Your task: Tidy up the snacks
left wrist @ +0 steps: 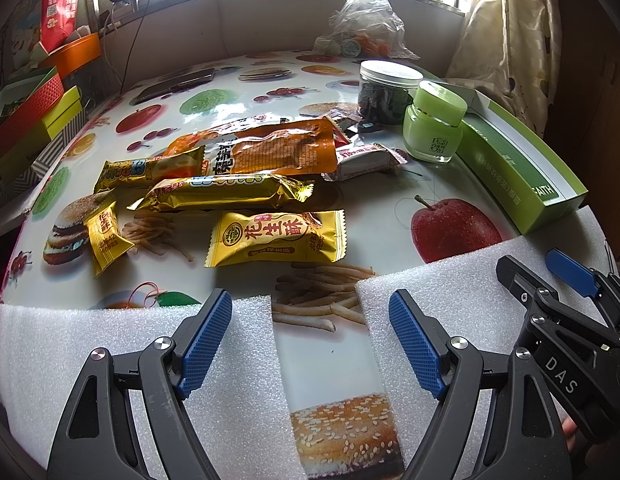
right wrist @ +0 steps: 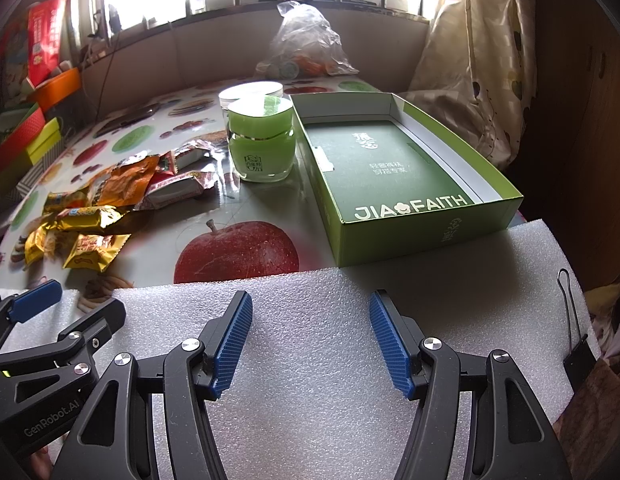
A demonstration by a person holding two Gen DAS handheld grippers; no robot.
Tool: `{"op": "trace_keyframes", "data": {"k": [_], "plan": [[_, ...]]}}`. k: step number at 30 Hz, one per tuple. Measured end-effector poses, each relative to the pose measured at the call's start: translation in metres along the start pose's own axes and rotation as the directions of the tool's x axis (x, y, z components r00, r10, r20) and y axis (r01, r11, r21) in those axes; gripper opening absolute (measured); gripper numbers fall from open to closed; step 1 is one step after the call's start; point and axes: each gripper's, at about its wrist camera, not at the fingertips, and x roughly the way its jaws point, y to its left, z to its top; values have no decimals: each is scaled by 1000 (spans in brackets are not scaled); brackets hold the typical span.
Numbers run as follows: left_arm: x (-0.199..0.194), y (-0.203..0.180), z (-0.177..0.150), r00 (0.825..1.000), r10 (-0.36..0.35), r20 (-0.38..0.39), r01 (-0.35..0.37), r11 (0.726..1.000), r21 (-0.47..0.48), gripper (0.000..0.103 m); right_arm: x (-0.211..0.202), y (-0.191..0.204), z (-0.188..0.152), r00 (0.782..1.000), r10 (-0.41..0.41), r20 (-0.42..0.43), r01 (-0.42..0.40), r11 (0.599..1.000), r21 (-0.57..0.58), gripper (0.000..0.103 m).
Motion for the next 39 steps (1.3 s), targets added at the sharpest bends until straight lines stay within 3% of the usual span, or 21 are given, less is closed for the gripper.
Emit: {"op": "trace_keyframes", "data": {"k": [16, 26, 32, 39], "plan": [[-1, 4, 1, 999, -28, -19, 28, 1000, 5, 81, -6, -3, 4, 1000, 4, -2, -4, 1000, -6, 61], [-27, 45, 7, 998, -68, -7, 67, 993, -99, 81, -21, 32, 24, 990, 122, 64, -113, 985, -129, 61], [-34, 87, 14, 999, 9, 31, -3, 982, -189, 81, -14, 65, 38, 958, 285, 25, -274, 939, -210, 61], [-21, 134, 21, 998, 70, 5, -66, 953, -295, 81, 0, 109, 48, 901, 429, -67, -425, 841, -334, 61]]}}
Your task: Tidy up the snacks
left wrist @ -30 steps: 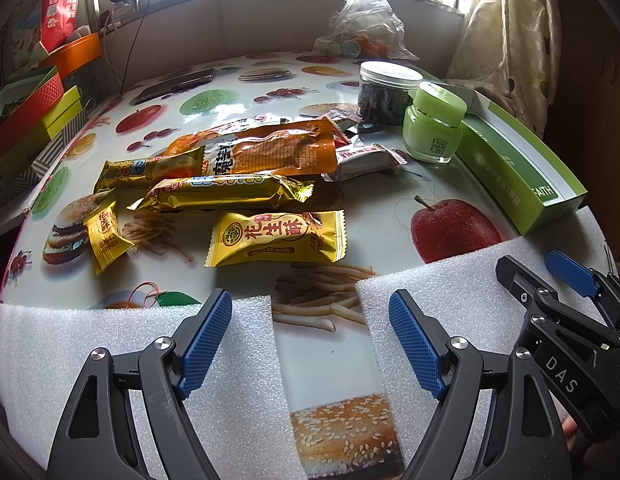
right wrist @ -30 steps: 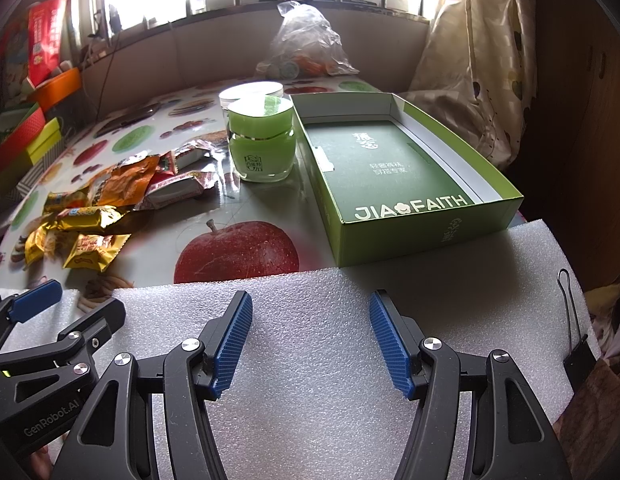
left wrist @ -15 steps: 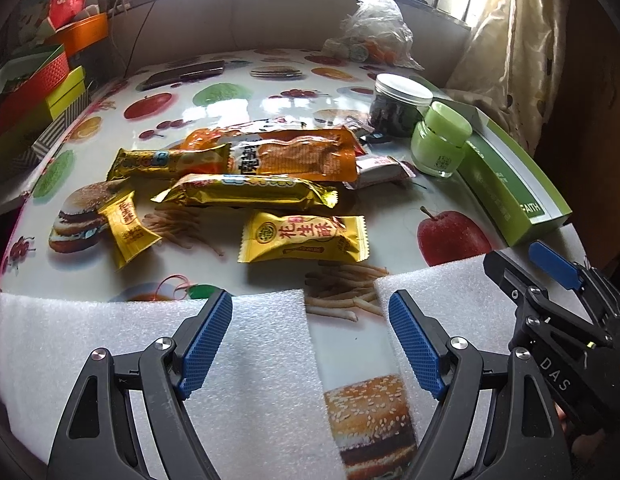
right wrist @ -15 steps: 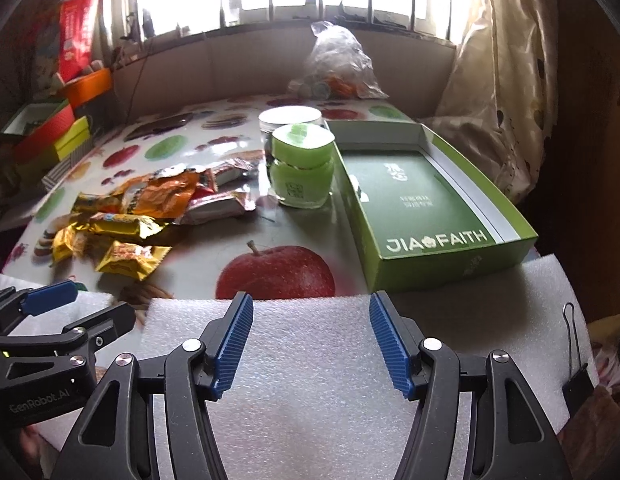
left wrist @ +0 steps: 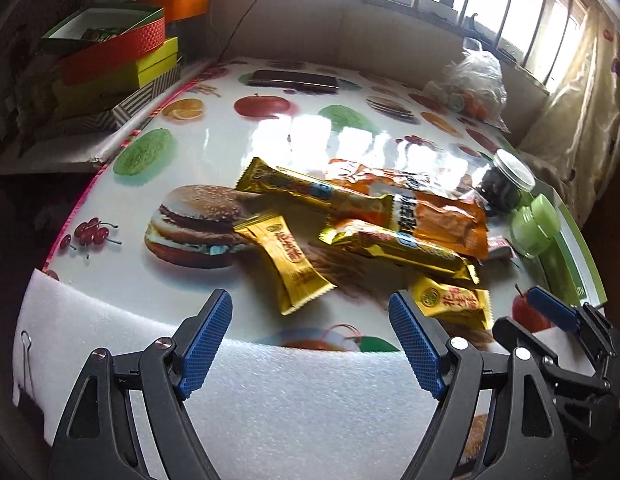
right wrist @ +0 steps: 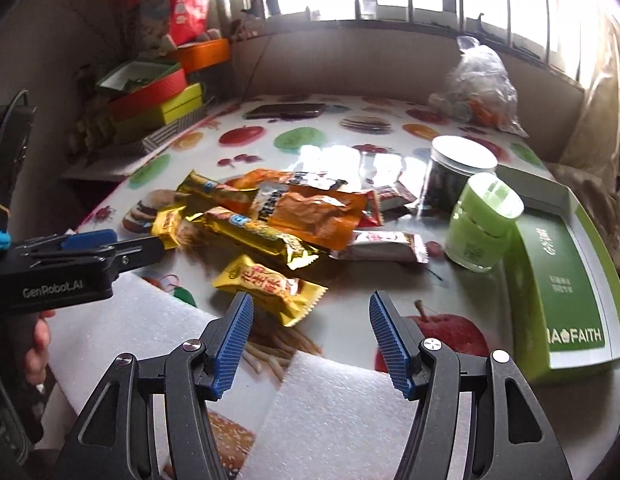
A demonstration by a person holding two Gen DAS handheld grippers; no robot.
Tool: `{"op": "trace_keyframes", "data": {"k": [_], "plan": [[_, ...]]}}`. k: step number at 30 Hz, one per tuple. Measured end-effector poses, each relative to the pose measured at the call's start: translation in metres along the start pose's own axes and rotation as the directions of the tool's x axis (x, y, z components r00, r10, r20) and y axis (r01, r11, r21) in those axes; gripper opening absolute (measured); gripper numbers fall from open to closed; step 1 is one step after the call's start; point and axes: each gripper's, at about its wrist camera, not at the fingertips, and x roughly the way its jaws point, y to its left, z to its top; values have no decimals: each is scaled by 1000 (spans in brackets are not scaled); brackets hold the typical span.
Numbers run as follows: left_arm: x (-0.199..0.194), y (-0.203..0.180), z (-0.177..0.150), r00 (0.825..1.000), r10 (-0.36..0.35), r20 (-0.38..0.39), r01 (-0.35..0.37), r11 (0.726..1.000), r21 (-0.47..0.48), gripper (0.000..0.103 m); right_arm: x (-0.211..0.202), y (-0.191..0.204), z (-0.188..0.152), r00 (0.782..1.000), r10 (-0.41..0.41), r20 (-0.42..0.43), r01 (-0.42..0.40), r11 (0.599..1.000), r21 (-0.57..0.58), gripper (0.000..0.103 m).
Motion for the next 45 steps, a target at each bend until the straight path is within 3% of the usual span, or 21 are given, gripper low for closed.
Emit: {"op": "trace_keyframes", "data": {"k": [6, 12, 14, 16, 19, 22, 32, 33, 35, 39, 40, 45], "plan": [[12, 18, 11, 1000, 26, 9, -26, 998, -49, 81, 26, 10, 9, 995, 51, -82, -58, 994, -90, 61], [31, 24, 17, 999, 43, -18, -44, 996, -76, 81, 42, 14, 11, 991, 49, -122, -65, 989, -136, 61], [37, 25, 18, 998, 48, -30, -51, 996, -79, 75, 45, 14, 10, 989, 36, -142, -56, 989, -140, 60], [39, 25, 18, 998, 56, -32, -59, 995, -77, 73, 46, 13, 9, 987, 41, -154, -62, 989, -133, 52], [41, 27, 18, 997, 63, -36, -66, 995, -80, 72, 43, 15, 7, 982, 66, -176, -88, 989, -121, 48], [42, 28, 18, 998, 51, -40, -55, 995, -86, 59, 40, 16, 8, 982, 84, -170, -106, 986, -129, 48], [44, 28, 19, 997, 67, -37, -70, 994, -80, 57, 53, 19, 12, 984, 84, -157, -106, 985, -138, 48], [44, 28, 19, 997, 70, -36, -73, 994, -80, 55, 52, 18, 12, 984, 89, -152, -109, 985, -130, 48], [44, 26, 19, 997, 67, -33, -69, 995, -71, 41, 52, 17, 12, 984, 97, -148, -115, 986, -117, 45], [44, 25, 19, 998, 57, -34, -59, 996, -65, 27, 47, 20, 12, 989, 84, -119, -99, 987, -130, 28], [44, 25, 18, 998, 54, -35, -56, 996, -64, 26, 45, 20, 13, 991, 80, -109, -94, 987, -129, 23], [39, 26, 15, 998, 50, -27, -51, 997, -57, 24, 41, 19, 11, 991, 90, -97, -100, 990, -103, 21]]}}
